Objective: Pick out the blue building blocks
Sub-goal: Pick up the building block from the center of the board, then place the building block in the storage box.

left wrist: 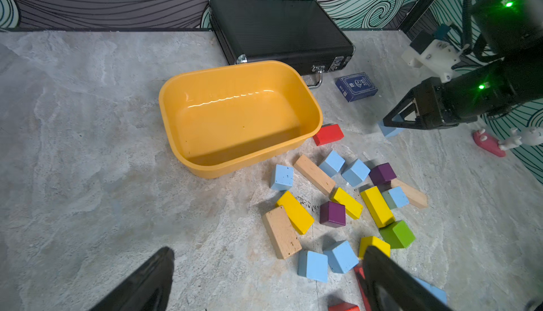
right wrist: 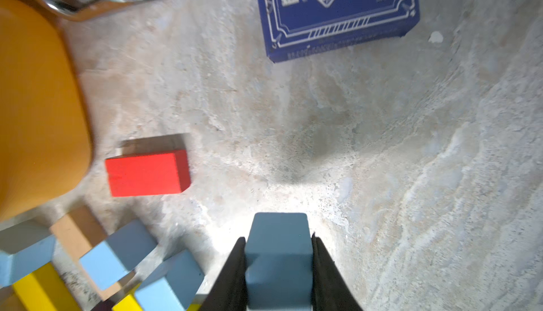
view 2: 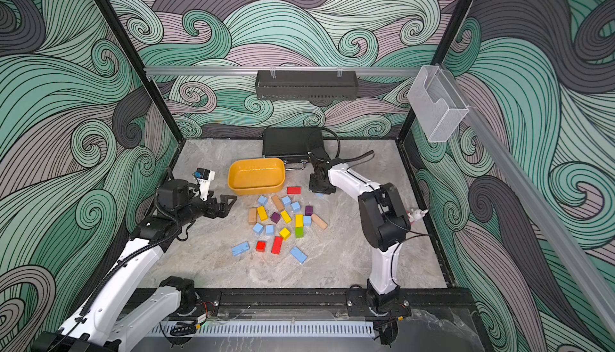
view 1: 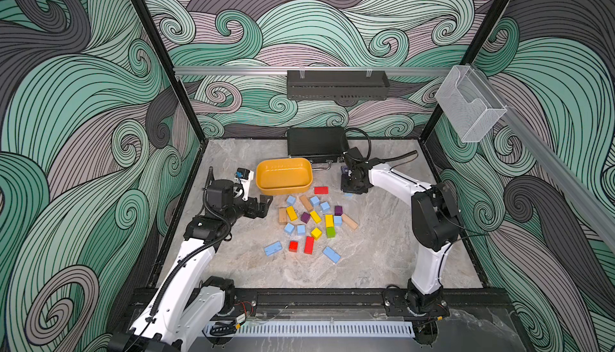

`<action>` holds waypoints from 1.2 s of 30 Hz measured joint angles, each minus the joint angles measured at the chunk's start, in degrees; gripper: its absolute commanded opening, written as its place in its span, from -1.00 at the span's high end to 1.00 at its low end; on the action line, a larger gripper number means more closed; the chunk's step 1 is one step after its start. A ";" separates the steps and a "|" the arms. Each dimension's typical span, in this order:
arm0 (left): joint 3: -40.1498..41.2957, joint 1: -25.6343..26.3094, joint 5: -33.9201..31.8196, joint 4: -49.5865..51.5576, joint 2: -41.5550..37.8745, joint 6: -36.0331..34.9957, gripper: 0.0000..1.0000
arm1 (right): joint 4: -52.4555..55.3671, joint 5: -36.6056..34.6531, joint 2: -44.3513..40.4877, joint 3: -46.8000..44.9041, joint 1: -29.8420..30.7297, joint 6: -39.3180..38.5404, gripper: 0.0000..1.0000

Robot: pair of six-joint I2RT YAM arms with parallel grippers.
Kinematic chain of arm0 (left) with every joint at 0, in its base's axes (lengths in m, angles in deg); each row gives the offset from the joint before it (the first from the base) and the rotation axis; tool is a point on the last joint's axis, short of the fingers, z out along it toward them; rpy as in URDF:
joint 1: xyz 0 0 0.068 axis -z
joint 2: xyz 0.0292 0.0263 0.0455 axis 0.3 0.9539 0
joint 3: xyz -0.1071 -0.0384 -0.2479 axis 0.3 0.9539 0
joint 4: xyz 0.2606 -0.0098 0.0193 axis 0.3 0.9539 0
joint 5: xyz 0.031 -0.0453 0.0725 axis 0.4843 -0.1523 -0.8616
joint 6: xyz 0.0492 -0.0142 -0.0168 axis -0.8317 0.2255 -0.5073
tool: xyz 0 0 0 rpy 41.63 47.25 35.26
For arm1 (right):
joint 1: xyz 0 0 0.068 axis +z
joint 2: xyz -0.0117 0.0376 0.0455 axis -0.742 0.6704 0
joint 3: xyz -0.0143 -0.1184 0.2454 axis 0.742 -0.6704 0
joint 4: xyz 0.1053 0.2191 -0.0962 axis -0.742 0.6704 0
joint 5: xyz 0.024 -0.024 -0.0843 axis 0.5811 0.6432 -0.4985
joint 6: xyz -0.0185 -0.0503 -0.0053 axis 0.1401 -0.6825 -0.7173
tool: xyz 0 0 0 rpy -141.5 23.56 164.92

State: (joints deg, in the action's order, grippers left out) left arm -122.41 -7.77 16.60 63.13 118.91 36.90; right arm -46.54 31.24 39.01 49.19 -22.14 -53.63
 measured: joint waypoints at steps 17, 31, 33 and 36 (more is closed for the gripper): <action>-9.27 -0.02 -9.11 8.35 -0.44 0.96 -0.97 | -2.25 14.25 -12.39 2.03 3.34 -11.47 1.00; -5.16 -1.05 -11.41 8.26 2.43 4.74 -0.97 | 1.36 14.80 0.79 17.86 10.29 -15.96 1.00; -4.72 -1.46 -11.37 7.74 3.23 5.07 -0.97 | 2.51 14.03 3.30 20.31 11.02 -16.17 1.00; -4.13 -1.99 -11.21 7.21 4.09 5.38 -0.97 | 3.82 12.70 6.62 23.71 11.74 -16.39 1.00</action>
State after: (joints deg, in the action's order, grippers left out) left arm -126.54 -9.75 5.39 70.34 123.00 42.28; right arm -42.72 43.94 45.63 72.91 -10.41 -70.02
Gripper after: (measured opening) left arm 0.986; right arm 0.311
